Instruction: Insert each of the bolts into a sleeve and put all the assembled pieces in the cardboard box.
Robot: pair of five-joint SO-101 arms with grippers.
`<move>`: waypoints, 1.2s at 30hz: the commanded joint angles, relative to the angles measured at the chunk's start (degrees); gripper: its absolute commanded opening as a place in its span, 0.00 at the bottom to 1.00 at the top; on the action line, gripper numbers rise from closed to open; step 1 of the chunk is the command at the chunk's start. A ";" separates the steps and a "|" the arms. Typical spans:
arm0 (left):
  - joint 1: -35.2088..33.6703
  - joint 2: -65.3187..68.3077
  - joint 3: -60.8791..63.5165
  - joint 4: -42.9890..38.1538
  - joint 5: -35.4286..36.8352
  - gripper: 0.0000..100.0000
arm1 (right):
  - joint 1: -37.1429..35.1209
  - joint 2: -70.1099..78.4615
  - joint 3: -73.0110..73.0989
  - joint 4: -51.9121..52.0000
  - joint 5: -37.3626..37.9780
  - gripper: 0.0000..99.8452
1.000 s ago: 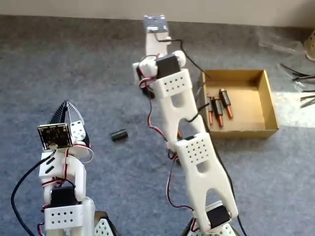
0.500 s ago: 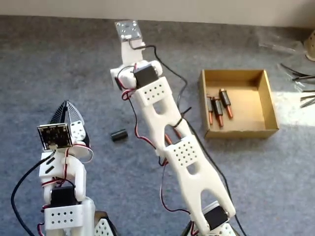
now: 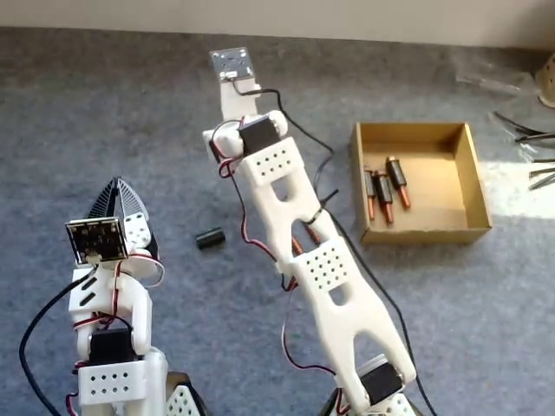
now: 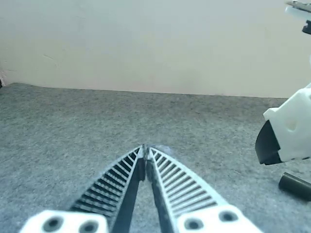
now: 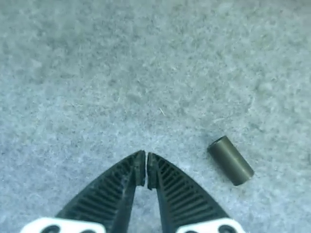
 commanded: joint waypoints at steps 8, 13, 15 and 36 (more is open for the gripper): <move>-0.75 0.13 1.36 -1.05 -0.35 0.03 | 5.14 -0.57 -4.88 2.51 -0.09 0.01; -0.75 0.13 1.36 -1.05 -0.35 0.03 | 5.23 -0.57 -4.88 2.59 -0.09 0.01; -0.75 0.13 1.36 -1.05 -0.35 0.03 | 5.23 -0.48 -4.70 2.59 -0.09 0.01; -0.75 0.13 1.36 -1.05 -0.35 0.03 | 4.97 4.97 -5.23 2.42 -0.09 0.01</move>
